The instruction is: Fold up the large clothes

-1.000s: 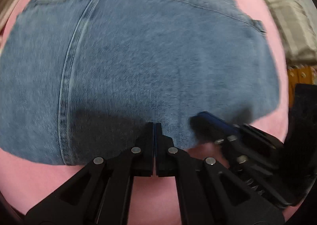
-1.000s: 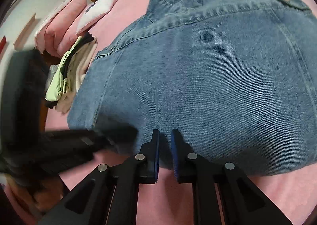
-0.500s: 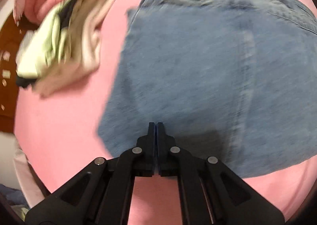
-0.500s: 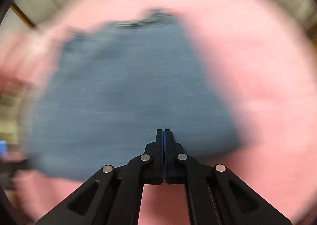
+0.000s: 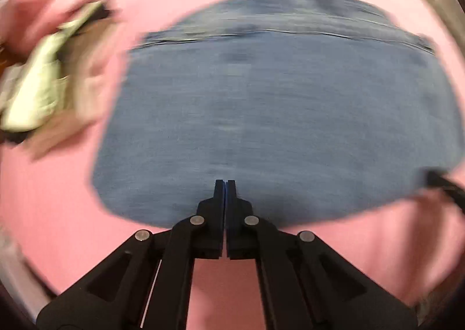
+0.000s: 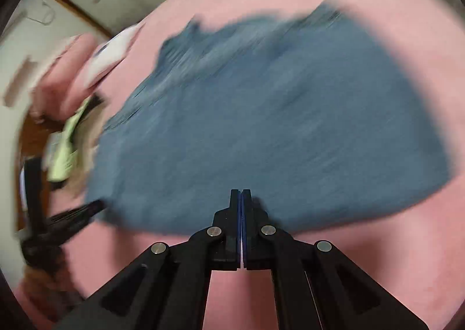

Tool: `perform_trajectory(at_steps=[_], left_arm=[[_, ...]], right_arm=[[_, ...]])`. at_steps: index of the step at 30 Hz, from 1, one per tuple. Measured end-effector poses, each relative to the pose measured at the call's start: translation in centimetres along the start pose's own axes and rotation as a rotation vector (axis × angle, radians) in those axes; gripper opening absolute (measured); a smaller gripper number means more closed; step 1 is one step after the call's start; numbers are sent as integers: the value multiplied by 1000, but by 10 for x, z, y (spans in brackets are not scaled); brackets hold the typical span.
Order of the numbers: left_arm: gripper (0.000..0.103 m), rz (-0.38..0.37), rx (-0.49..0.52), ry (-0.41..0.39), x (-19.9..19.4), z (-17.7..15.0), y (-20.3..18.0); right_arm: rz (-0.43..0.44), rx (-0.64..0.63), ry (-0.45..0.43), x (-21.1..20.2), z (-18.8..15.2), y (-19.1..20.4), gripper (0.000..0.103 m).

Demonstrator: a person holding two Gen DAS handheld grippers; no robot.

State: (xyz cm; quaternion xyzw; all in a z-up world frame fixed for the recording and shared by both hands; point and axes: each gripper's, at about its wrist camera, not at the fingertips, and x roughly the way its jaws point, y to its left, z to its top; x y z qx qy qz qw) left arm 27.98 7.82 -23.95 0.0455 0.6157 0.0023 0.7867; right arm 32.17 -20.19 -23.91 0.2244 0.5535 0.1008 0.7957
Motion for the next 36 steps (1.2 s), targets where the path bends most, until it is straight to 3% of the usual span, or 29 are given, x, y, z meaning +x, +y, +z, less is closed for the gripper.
perform_trajectory(at_steps=[3,4,5,8,10,15,19,24,25,28,30,33,34,36], left_arm=[[0,-165,-33,-23,-8,1,-6],[0,-236,-24,-10,-8,2,-14],[0,-259,-11,12,-5,3,-25],[0,-231,-7,37,17,6,-37],[0,-259,-66,41,41,21,-29],[0,-302,-161,-23,68,68,-20],[0,-239,-192,-100,84,109,-17],[0,-219,-254,-126,95,136,-4],[0,-175,-247,-148,92,137,-4],[0,129,-198,-188,88,145,4],[1,100,-210,-184,89,146,20],[0,219,-236,-163,91,149,48],[0,235,-259,-158,94,149,62],[1,217,-309,-157,101,149,87]], right_arm=[[27,-5,28,23,-11,17,0],[44,-5,29,28,-13,19,0],[61,-4,39,34,-11,23,0],[126,3,57,50,-1,29,0],[146,32,61,67,19,25,0],[139,20,9,98,75,24,0],[128,18,-37,122,118,30,0],[105,-29,-59,140,160,35,0],[98,-48,-65,141,165,38,0],[40,-64,-102,129,178,28,0],[27,14,-143,106,182,0,0],[-5,72,-181,81,188,-38,0],[-29,71,-202,72,189,-49,0],[16,78,-211,60,192,-70,0]])
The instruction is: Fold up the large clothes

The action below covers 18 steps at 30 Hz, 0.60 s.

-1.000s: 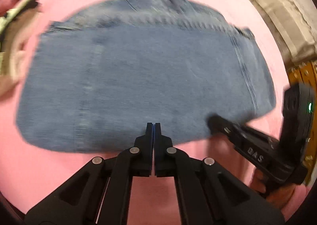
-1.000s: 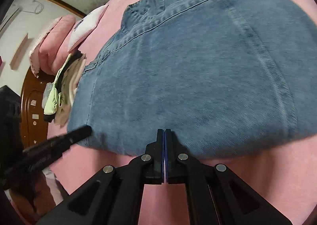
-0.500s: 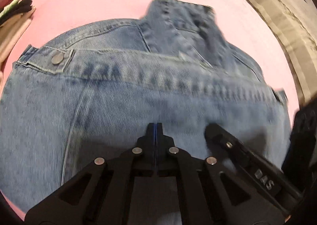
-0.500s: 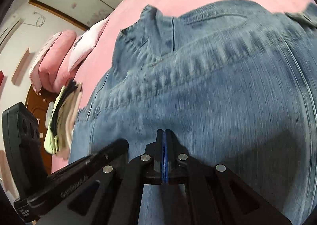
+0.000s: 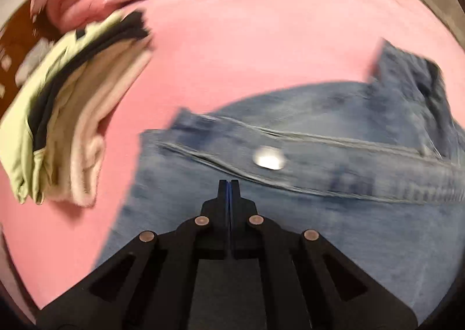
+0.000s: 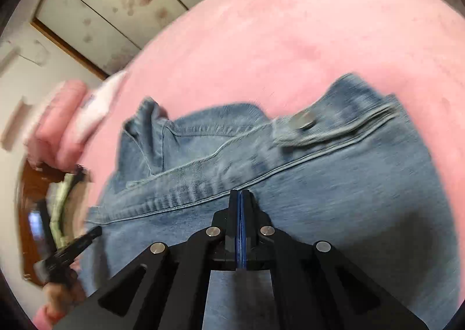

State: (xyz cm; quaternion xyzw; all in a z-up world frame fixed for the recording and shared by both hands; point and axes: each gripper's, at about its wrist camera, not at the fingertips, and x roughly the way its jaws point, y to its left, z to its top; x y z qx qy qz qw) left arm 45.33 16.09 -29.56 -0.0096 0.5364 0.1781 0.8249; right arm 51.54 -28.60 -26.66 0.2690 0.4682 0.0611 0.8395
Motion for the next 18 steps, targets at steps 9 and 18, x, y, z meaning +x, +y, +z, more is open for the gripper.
perform_trajectory(at_steps=[9,18], left_arm=[[1,132,108,-43,14,0,21],[1,189,-12,-94,-20,-6,62]], right_arm=[[-250,33,-92,-29,28,-61,0],[-422,170,-126,-47,39,-62,0]])
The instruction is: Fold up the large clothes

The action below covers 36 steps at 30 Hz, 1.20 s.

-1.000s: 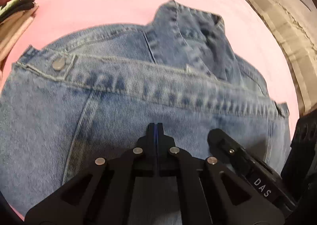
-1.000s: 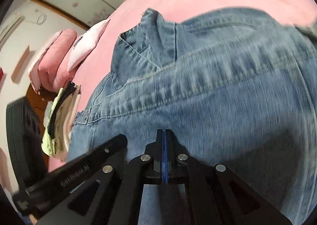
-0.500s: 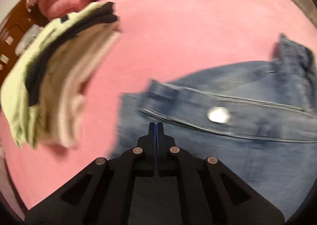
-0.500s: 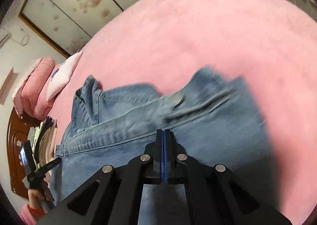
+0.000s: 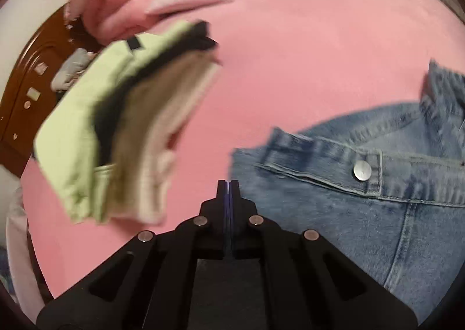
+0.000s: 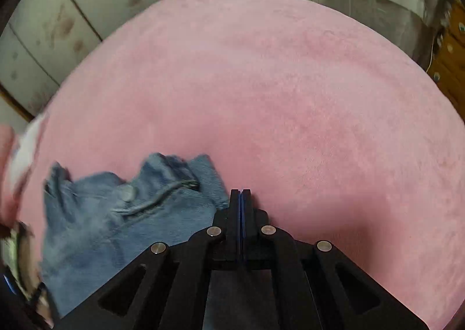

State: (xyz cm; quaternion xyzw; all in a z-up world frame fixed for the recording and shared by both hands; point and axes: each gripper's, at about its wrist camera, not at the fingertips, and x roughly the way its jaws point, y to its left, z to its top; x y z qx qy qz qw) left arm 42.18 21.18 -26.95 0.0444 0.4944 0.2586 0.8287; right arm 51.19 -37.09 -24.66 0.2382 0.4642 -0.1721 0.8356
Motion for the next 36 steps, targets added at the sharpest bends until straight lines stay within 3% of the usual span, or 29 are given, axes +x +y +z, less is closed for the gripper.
perform_trajectory(at_steps=[5,9,11,15,18,23,29,32,36], left_arm=[[1,-62,-42,10,-25,-11,31],[1,-140,-130,103,-46,-44,46],[1,-164,-192,145,-51,-59,54],[1,-154,-294,133,-70,-88,66],[1,-211,-356,149,-79,-105,74],[1,-250,-370,168,-87,-119,80],[1,-293,-449,177,-96,-139,96],[3,-331,-490,208,-95,-150,105],[8,-376,-503,267,-87,-160,104]], right_arm=[[94,-89,-25,-18,-5,49,0],[199,-170,23,-20,-20,110,0],[253,-195,36,-20,-32,135,0],[297,-281,82,-13,-65,189,0],[404,-292,146,-8,-96,222,0],[299,-369,236,5,-141,263,0],[173,-476,366,26,-187,263,0],[125,-543,301,29,-205,269,0],[109,-541,306,31,-209,273,0]])
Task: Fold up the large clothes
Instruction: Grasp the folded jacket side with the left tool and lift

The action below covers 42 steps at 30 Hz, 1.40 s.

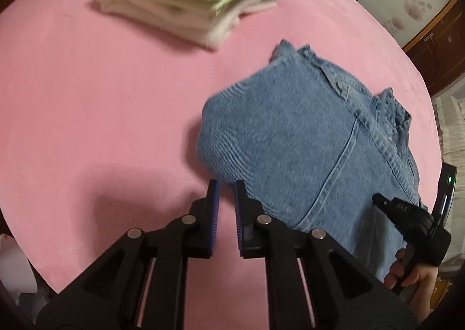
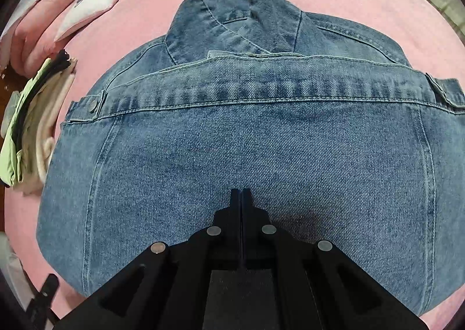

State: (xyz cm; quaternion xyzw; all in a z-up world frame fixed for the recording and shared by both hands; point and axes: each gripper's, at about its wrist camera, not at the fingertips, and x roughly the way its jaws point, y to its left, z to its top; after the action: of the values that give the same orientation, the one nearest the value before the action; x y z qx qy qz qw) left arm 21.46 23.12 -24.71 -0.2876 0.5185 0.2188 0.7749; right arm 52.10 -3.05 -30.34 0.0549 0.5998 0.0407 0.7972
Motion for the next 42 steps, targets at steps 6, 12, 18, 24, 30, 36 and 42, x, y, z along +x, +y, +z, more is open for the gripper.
perform_trajectory(at_steps=[6,12,18,24,30,36,42], left_arm=[[20,-45,6,62,12,1,-6],[62,-208,-111,158,37,7,0],[80,-405,-279,224,77,14,6],[84,-354,-258,173,92,35,-19],[85,-248,-266,150,103,43,-38],[85,-211,-328,93,102,43,-41],[78,-138,-399,-52,83,38,-40]], right_arm=[[48,-24,35,3,8,-7,0],[49,-35,26,3,9,-6,0],[43,-53,8,-1,4,-5,0],[58,-70,-1,-2,3,-8,0],[88,-50,8,-2,4,-13,0],[84,-49,8,-4,3,-13,0],[89,-41,9,-5,2,-15,0]])
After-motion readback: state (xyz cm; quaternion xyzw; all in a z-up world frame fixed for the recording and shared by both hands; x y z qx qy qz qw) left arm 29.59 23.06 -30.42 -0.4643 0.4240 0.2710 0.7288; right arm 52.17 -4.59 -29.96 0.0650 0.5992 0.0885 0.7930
